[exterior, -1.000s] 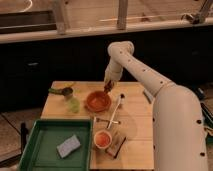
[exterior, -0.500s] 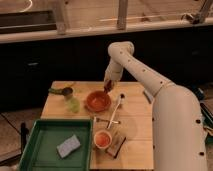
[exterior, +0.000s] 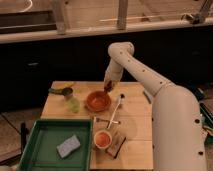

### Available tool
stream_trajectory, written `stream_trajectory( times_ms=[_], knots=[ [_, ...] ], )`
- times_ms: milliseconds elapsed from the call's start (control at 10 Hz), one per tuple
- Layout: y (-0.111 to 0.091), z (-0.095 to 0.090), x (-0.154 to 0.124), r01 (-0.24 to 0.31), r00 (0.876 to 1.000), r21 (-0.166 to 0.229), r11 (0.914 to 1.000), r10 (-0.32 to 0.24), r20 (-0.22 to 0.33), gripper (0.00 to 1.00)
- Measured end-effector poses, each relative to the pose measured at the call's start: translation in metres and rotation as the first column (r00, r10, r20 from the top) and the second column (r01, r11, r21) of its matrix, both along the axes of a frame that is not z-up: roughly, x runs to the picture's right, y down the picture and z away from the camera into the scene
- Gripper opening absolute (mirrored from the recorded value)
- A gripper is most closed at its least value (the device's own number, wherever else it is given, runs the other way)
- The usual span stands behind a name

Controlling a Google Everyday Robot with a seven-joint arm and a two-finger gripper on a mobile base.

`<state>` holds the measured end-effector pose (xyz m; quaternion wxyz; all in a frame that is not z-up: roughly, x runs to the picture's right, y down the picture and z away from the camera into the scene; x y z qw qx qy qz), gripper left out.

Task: Place grapes in red bowl

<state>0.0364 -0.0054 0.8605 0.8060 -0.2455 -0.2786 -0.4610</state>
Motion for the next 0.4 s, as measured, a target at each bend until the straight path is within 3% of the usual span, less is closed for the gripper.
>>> stream_trajectory(
  times_ms=[400],
  knots=[
    [0.0015, 0.001, 0.0029, -0.008, 1.0, -0.011, 0.9999, 0.008, -0.004, 0.4]
  ],
)
